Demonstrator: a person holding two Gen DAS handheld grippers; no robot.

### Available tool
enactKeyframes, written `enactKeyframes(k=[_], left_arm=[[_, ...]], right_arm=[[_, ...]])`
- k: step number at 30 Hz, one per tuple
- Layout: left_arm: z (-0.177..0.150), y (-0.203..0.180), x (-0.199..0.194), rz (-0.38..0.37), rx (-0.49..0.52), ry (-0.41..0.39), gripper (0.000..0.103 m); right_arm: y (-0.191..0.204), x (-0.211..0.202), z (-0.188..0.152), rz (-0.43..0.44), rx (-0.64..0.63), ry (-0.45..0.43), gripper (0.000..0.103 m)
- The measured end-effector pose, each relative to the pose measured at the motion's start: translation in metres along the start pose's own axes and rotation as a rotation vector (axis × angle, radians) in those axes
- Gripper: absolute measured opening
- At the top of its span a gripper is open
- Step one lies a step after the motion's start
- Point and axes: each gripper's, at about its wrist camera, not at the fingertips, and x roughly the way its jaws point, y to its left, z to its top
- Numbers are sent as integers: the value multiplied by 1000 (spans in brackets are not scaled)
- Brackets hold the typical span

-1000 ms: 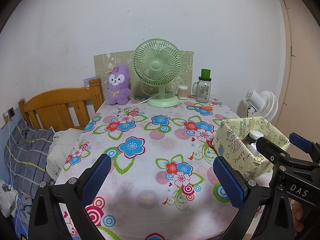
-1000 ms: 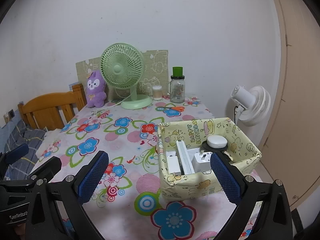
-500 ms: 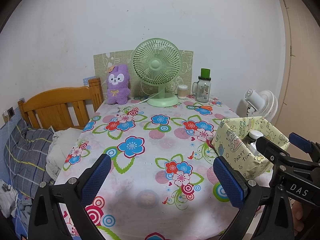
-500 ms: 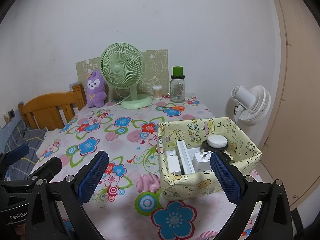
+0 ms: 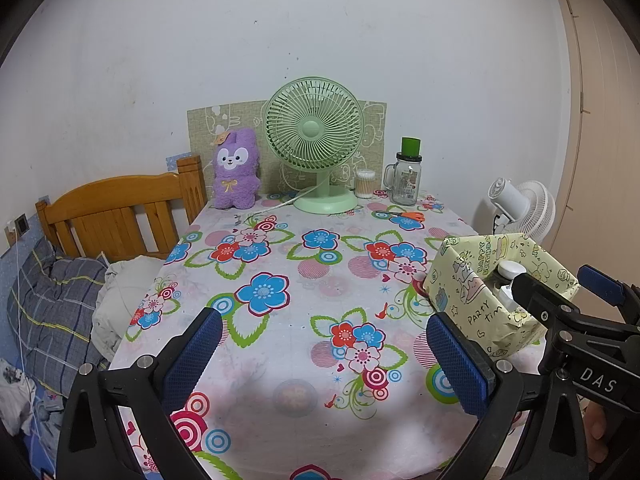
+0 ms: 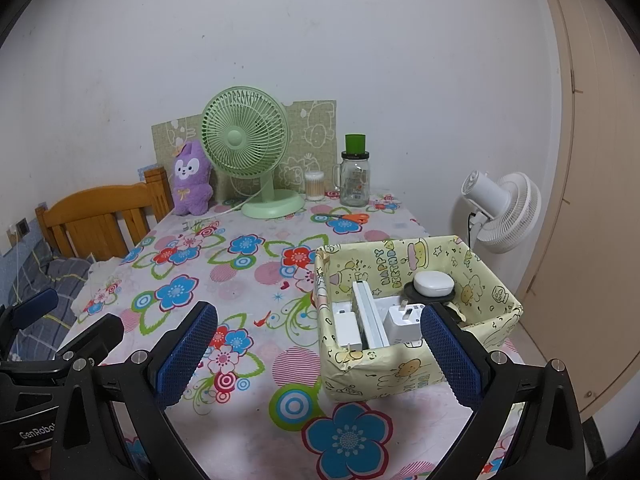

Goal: Organize rigid objects

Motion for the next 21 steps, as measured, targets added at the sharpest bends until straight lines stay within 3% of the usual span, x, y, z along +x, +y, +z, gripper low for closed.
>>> enactKeyframes(k=[21], left_arm=[[0, 0, 0, -1, -2, -4, 103]], right_arm=[[-1, -1, 1, 3, 2, -2, 103]])
